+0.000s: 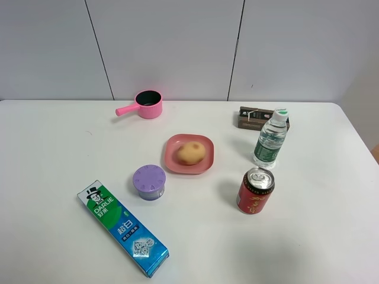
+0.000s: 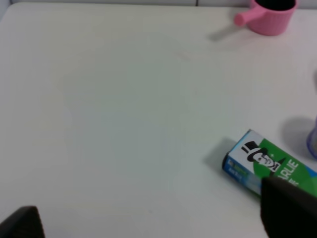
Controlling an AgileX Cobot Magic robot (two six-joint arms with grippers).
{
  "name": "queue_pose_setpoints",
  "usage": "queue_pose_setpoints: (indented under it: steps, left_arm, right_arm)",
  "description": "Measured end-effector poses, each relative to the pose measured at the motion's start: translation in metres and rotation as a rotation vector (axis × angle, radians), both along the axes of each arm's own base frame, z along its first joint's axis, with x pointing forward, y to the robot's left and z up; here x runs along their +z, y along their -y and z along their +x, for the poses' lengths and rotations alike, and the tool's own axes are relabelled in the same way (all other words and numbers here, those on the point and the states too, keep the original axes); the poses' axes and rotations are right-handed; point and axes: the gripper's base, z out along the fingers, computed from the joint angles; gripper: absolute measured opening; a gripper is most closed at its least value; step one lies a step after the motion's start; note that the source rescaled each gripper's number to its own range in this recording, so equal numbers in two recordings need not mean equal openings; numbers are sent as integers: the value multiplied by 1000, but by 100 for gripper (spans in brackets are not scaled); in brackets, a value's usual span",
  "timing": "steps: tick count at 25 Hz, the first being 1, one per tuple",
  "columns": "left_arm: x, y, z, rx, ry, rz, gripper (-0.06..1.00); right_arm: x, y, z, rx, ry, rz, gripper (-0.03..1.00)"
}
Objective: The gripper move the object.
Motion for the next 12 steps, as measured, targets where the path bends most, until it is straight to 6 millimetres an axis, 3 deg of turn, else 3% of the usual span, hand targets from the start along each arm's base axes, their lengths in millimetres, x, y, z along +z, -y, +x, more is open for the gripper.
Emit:
queue_pose_setpoints:
  steps: [12]
  left_arm:
    - [3, 0, 2, 17, 42, 4, 87]
  right_arm:
    - [0, 0, 0, 0, 0, 0, 100]
